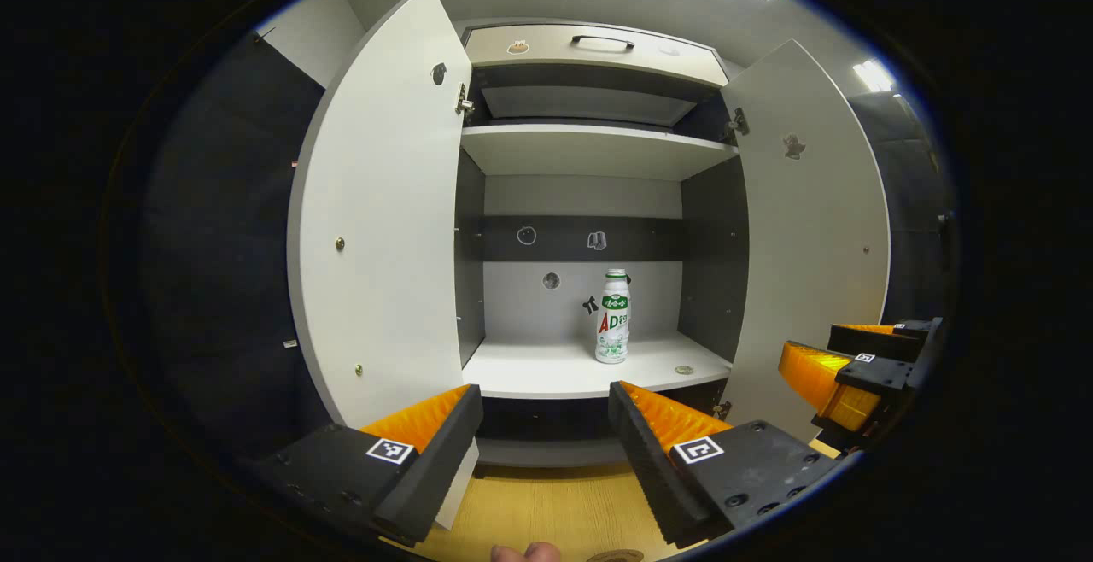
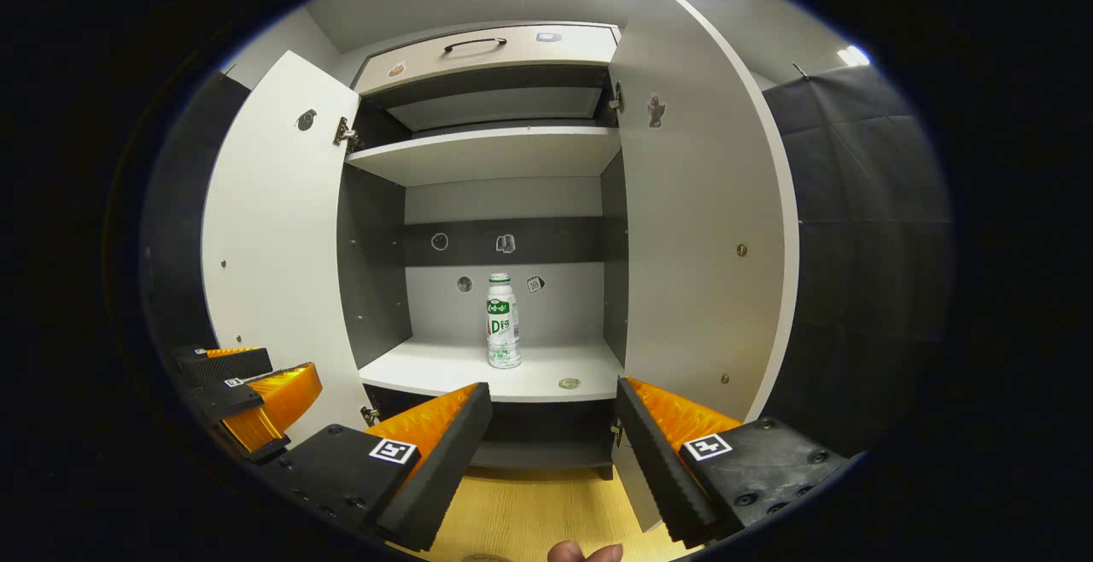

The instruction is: Grasp the bottle in the cabinet with the left hand and place it on the coaster, then close the right door with the right hand and the left door with the left hand.

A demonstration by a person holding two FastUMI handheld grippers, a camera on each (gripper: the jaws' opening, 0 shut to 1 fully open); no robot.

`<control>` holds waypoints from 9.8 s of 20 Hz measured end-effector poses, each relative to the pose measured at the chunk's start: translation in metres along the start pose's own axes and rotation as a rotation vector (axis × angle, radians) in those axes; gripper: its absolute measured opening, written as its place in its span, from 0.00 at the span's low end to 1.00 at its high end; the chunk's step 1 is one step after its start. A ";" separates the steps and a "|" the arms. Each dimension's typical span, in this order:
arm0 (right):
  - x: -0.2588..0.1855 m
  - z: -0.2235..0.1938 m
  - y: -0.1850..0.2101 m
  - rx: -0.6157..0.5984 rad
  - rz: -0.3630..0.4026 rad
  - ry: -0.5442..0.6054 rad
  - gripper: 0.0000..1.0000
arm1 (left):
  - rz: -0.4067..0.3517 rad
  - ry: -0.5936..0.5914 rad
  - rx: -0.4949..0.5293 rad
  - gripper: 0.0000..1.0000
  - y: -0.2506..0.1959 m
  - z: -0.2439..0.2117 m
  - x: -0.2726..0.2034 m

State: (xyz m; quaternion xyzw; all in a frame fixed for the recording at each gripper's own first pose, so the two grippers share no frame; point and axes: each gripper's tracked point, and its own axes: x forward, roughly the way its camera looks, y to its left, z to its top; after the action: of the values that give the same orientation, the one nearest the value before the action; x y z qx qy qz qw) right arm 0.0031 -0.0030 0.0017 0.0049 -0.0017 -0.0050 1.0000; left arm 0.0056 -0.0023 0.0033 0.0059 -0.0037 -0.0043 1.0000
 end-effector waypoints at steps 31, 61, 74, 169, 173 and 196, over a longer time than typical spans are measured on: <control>-0.067 0.002 -0.141 0.024 -0.063 0.022 0.98 | -0.124 -0.038 -0.021 0.95 -0.113 0.010 0.275; -0.054 0.010 -0.175 0.014 -0.111 -0.057 0.98 | -0.183 -0.104 -0.013 0.79 -0.103 0.053 0.152; -0.051 -0.002 -0.173 -0.031 -0.141 -0.118 0.98 | -0.235 -0.054 -0.061 0.80 -0.091 -0.120 0.011; 0.037 0.032 0.037 0.111 0.166 -0.049 0.97 | 0.194 -0.057 -0.071 0.95 0.244 0.009 -0.033; 0.008 0.040 0.025 0.069 0.147 -0.059 0.97 | 0.159 -0.051 -0.089 0.95 0.243 0.016 -0.006; 0.003 0.044 -0.046 0.069 0.151 -0.025 0.98 | -0.024 -0.041 -0.133 0.95 0.032 0.029 0.055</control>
State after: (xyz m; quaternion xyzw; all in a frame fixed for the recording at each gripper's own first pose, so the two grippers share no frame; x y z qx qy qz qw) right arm 0.0052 -0.0498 0.0451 0.0394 -0.0149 0.0702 0.9966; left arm 0.0607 0.0291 0.0327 -0.0607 -0.0240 -0.0166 0.9977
